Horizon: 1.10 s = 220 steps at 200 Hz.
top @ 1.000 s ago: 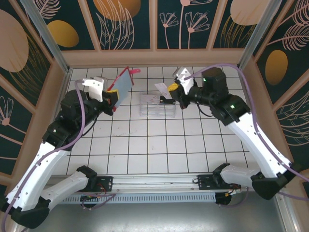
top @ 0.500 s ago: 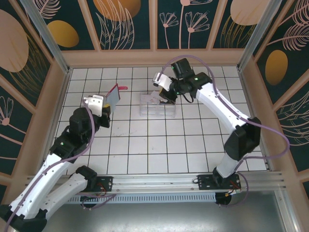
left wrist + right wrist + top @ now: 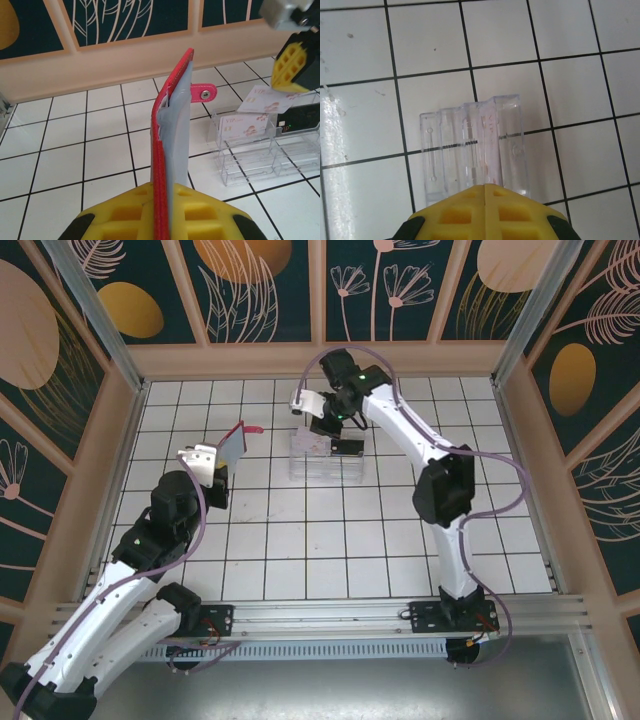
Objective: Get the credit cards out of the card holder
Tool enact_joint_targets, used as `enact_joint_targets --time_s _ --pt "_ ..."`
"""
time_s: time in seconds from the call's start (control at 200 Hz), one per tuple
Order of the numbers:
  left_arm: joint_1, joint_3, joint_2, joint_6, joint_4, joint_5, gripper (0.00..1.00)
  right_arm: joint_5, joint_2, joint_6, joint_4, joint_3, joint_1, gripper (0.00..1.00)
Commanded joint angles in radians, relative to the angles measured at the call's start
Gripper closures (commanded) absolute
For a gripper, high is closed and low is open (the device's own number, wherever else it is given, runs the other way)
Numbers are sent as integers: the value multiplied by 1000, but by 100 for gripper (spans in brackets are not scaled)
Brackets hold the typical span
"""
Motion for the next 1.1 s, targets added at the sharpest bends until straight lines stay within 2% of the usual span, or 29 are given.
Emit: enact_joint_targets --time_s 0.0,0.28,0.716,1.096 --pt "5 -12 -24 20 52 -29 99 24 71 -62 -127 133 11 100" --pt "5 -18 -33 18 53 -24 98 24 138 -82 -128 177 32 100" --pt "6 -18 -24 17 50 -18 99 118 195 -75 -103 183 50 100" --pt "6 -18 -23 18 50 -17 99 109 229 -80 -93 193 65 100"
